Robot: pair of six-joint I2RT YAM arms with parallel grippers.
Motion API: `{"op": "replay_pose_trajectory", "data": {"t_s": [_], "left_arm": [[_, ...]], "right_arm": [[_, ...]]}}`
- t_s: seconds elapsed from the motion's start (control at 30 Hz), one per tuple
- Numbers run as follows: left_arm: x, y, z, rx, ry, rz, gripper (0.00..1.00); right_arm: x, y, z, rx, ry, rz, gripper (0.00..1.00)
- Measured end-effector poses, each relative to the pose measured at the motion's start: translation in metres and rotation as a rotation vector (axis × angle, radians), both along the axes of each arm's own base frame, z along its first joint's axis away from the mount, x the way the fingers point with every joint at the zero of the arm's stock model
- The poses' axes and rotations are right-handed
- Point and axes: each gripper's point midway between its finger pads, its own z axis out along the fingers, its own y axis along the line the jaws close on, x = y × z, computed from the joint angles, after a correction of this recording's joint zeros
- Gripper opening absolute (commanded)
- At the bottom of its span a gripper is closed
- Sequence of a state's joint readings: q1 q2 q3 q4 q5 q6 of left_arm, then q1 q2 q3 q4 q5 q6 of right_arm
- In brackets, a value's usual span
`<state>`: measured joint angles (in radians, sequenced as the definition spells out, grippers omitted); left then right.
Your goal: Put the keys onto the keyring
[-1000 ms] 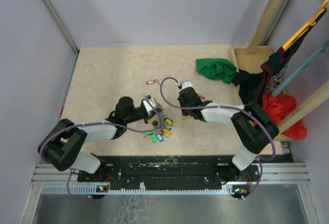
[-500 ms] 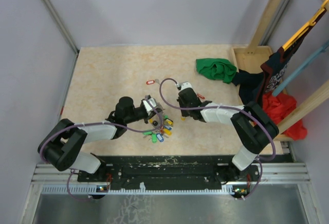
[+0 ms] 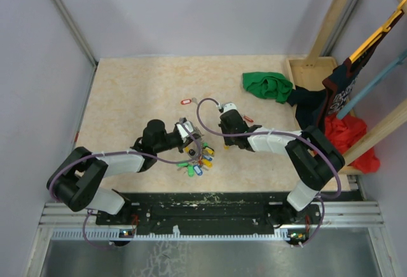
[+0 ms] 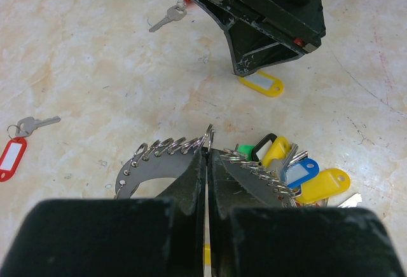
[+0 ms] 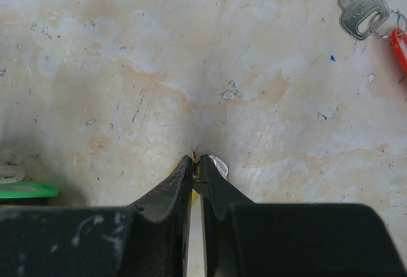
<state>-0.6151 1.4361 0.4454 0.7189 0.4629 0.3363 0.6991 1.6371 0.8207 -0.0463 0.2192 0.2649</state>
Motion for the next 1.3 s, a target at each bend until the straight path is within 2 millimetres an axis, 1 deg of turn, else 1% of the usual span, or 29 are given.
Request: {"op": "replay_pose_trajectory", "data": {"t_s": [0.07, 0.1, 0.27, 0.33, 0.4, 0.47, 0.6, 0.63, 0.7, 0.8, 0.9, 1.03, 1.17, 1.3], "left_arm": [[0.0, 0.0, 0.0, 0.0, 0.0, 0.0, 0.0], [0.0, 0.0, 0.0, 0.0, 0.0, 0.0, 0.0], [0.0, 0.0, 0.0, 0.0, 0.001, 0.0, 0.0], [0.0, 0.0, 0.0, -0.001, 0.001, -0.001, 0.0], [0.0, 0.0, 0.0, -0.001, 0.0, -0.002, 0.0], [-0.001, -0.001, 0.0, -0.002, 0.0, -0.006, 0.0], [-0.002, -0.002, 0.002, -0.009, -0.005, -0.015, 0.0], [-0.002, -0.002, 0.003, -0.011, -0.006, -0.018, 0.0], [-0.002, -0.003, 0.004, -0.016, -0.009, -0.021, 0.0], [-0.002, -0.004, 0.005, -0.021, -0.008, -0.024, 0.0], [-0.002, -0.003, 0.006, -0.028, -0.001, -0.019, 0.0], [-0.004, 0.001, 0.011, -0.047, 0.001, -0.011, 0.0], [-0.004, 0.002, 0.015, -0.066, 0.006, -0.017, 0.0], [-0.006, 0.003, 0.016, -0.074, 0.015, -0.035, 0.0]], "right_arm": [[0.0, 0.0, 0.0, -0.001, 0.0, -0.001, 0.01], [0.0, 0.0, 0.0, -0.001, 0.0, -0.001, 0.0], [-0.001, -0.001, 0.001, -0.004, -0.001, 0.004, 0.0], [-0.001, 0.0, 0.005, -0.004, -0.007, 0.021, 0.0], [-0.001, 0.003, 0.014, 0.007, -0.027, 0.053, 0.0], [-0.002, 0.009, 0.028, 0.028, -0.055, 0.114, 0.0], [-0.007, 0.023, 0.06, 0.074, -0.123, 0.259, 0.0], [-0.01, 0.029, 0.071, 0.092, -0.15, 0.318, 0.0], [-0.014, 0.033, 0.079, 0.105, -0.17, 0.368, 0.0], [-0.025, 0.041, 0.091, 0.138, -0.207, 0.479, 0.0], [-0.039, 0.047, 0.092, 0.169, -0.235, 0.589, 0.0], [-0.054, 0.05, 0.078, 0.179, -0.24, 0.693, 0.0], [-0.059, 0.057, 0.083, 0.186, -0.279, 0.788, 0.0], [-0.057, 0.063, 0.089, 0.168, -0.346, 0.865, 0.0]]}}
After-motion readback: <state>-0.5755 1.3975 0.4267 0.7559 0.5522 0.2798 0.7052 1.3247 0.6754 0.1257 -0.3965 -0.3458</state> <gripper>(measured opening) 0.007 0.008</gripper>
